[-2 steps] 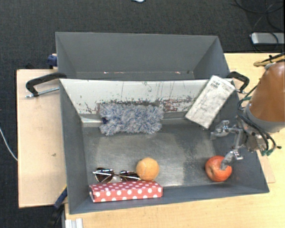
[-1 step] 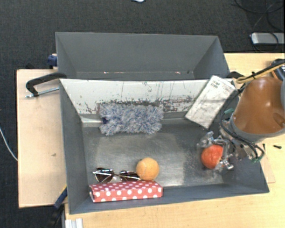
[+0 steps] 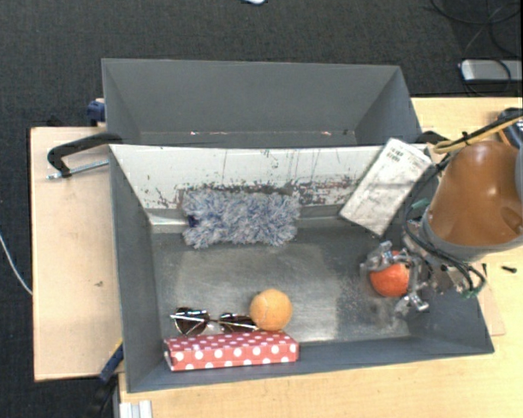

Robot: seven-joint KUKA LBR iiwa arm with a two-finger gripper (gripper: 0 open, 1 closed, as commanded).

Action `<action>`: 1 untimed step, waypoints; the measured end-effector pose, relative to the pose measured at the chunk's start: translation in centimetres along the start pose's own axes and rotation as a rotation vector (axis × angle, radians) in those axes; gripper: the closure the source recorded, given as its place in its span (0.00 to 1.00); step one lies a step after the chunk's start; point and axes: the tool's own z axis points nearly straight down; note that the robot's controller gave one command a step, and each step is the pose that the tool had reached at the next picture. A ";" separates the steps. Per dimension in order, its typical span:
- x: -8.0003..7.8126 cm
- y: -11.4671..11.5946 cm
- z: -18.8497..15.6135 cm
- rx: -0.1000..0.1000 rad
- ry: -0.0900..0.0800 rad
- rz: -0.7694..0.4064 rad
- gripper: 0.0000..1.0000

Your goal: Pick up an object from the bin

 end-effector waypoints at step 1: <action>-1.9 -2.2 1.0 0.002 -0.005 0.057 0.00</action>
Offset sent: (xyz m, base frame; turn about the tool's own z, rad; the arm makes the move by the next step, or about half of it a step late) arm 0.0526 -0.0253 -0.0036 0.1322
